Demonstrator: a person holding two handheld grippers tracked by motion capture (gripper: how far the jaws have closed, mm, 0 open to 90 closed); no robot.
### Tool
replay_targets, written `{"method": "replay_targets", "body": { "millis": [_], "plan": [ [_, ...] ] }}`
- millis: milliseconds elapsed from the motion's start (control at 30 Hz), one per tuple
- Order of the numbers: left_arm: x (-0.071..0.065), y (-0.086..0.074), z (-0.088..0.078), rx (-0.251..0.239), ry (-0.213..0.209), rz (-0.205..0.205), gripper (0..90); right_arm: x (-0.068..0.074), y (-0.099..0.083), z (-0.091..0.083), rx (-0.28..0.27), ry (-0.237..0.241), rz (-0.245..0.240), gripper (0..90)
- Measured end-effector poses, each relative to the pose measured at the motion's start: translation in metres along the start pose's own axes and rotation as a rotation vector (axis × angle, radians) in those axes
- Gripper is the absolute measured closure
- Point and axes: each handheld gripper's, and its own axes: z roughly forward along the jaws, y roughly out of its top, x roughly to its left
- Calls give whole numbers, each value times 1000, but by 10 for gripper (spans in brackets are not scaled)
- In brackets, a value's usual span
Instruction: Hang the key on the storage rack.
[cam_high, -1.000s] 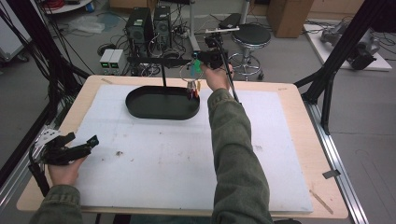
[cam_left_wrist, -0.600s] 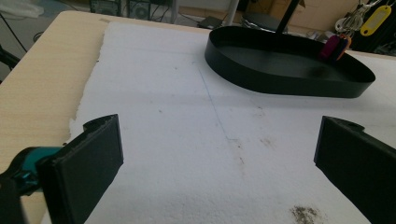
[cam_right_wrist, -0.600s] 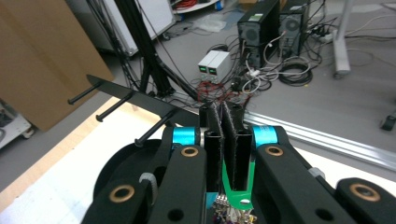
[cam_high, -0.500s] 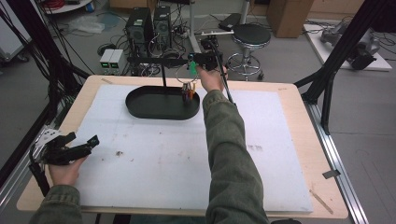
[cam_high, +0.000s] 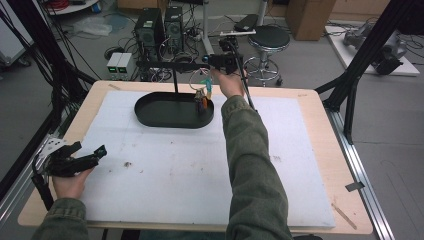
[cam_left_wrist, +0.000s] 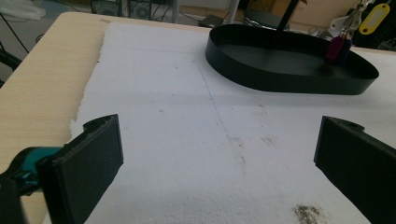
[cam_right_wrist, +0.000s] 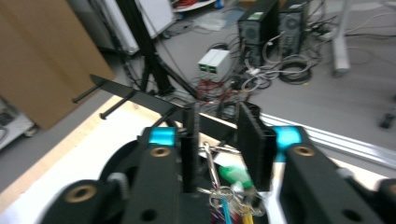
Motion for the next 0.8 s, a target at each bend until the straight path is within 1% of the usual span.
{"method": "replay_targets", "body": {
  "millis": [33,67,100,133,167,200,233,267,300,333,367,400,433,467,500,567,633,800],
  "plan": [
    [0,0,0,0,0,0,17,0,0,-2,1,-7,-2,605],
    [0,0,0,0,0,1,17,-1,2,-6,-1,-20,12,466],
    [0,0,0,-1,0,0,17,-1,2,-6,-1,-20,12,466],
    [0,0,0,-1,0,-1,17,-1,2,-7,0,-28,22,434],
    [0,0,0,-2,0,-2,17,-2,2,-9,7,-19,36,387],
    [0,0,0,-1,-2,-3,17,-2,2,-12,17,-35,32,300],
    [0,0,0,-1,-2,-3,17,-2,2,-12,17,-35,32,300],
    [0,0,0,-1,-2,-4,17,-2,3,-15,29,-28,18,207],
    [0,0,0,-1,-2,-4,17,-1,3,-17,34,-26,10,171],
    [0,0,0,-2,-1,-5,17,-1,3,-17,34,-26,10,171],
    [0,0,0,-1,-2,-5,17,0,3,-19,40,-23,-2,105],
    [0,0,0,-2,-2,-5,17,1,3,-21,49,-29,-12,67],
    [0,0,0,-1,-3,-5,18,2,3,-22,64,-38,-17,5],
    [0,0,0,-1,-4,-6,18,4,2,-25,112,-6,-30,4],
    [0,0,0,1,-5,-3,18,4,2,-25,112,-6,-30,4],
    [-1,0,0,1,-6,-5,18,6,0,-28,159,-8,-51,4],
    [-1,0,0,-1,-7,-5,17,8,-3,-33,168,-11,-78,4],
    [-1,0,-1,-3,-5,-6,17,7,-12,-44,174,-23,-91,4]
  ]
}}
